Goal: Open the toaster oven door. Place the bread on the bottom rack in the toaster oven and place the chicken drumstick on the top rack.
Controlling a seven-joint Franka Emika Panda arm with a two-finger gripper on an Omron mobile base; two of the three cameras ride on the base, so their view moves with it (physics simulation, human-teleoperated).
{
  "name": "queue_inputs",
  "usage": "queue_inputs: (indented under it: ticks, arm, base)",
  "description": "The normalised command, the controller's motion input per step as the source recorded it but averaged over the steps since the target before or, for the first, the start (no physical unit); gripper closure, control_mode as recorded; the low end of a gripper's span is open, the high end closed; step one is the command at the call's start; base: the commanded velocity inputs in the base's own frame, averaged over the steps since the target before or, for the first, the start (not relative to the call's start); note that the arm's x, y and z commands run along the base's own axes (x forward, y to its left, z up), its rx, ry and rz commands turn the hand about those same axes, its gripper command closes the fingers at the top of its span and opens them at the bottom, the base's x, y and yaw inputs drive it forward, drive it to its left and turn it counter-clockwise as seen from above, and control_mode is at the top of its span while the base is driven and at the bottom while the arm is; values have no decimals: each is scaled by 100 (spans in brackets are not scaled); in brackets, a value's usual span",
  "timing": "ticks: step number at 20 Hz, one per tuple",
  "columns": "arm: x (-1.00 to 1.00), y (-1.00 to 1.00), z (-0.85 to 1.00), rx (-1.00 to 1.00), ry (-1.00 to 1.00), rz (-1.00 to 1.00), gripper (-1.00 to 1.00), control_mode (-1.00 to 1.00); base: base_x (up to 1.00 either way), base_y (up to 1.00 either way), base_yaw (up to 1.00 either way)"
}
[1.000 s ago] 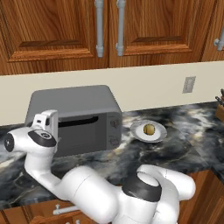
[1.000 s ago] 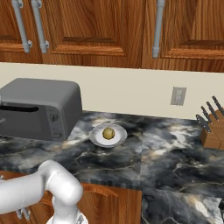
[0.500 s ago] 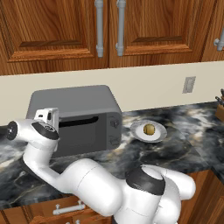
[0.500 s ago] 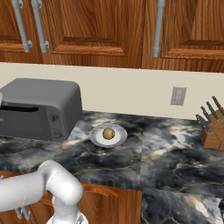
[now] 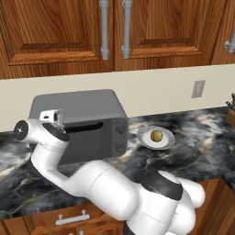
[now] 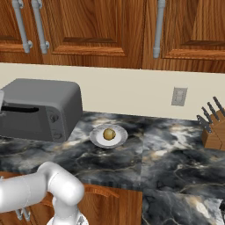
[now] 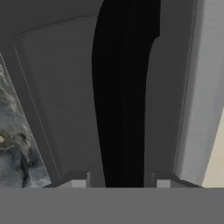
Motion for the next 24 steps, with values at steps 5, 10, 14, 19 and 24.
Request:
queue_inputs:
  ticks: [5,10,14,19,24]
  arm:
    - [27,-34,-51,0,9,15,100,-100]
    - [10,-13,-75,0,12,12,100,-100]
    - [0,-3,-90,0,9,9,100,-100]
    - [0,0,-92,3,8,7,100,-100]
    - [-6,3,-89,5,8,5,100,-100]
  base:
    - [0,0,0]
    - [0,0,0]
    - [0,0,0]
    - [0,0,0]
    - [0,0,0]
